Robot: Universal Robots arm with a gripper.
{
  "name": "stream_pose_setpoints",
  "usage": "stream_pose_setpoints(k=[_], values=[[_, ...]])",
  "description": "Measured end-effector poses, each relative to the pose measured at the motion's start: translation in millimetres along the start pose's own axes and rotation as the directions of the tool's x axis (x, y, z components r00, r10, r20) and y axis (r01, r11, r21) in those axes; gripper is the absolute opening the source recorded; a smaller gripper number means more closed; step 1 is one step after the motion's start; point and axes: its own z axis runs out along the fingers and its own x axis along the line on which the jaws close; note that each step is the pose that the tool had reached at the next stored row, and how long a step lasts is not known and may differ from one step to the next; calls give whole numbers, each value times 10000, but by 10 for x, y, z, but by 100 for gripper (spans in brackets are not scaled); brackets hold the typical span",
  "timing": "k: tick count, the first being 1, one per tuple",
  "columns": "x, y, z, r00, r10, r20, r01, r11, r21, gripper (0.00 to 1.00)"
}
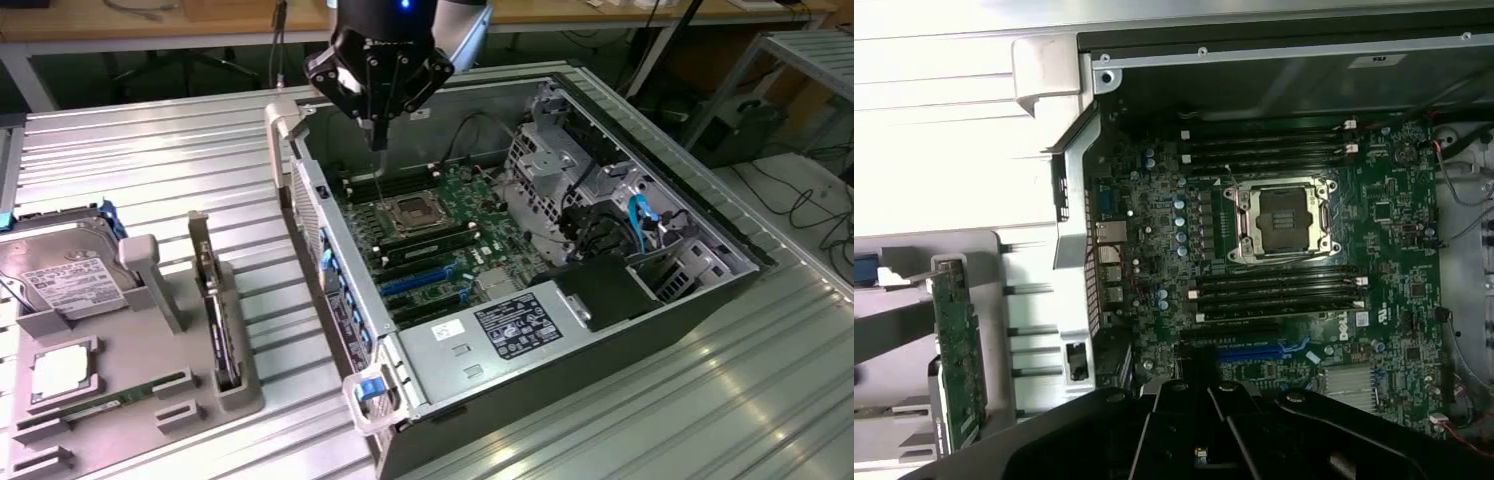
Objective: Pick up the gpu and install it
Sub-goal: 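Reach for the gpu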
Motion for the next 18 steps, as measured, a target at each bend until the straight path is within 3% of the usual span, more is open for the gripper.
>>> stream_pose_setpoints(k=[18], values=[[138, -10, -4, 10000, 0, 0, 0, 10000, 0, 11]])
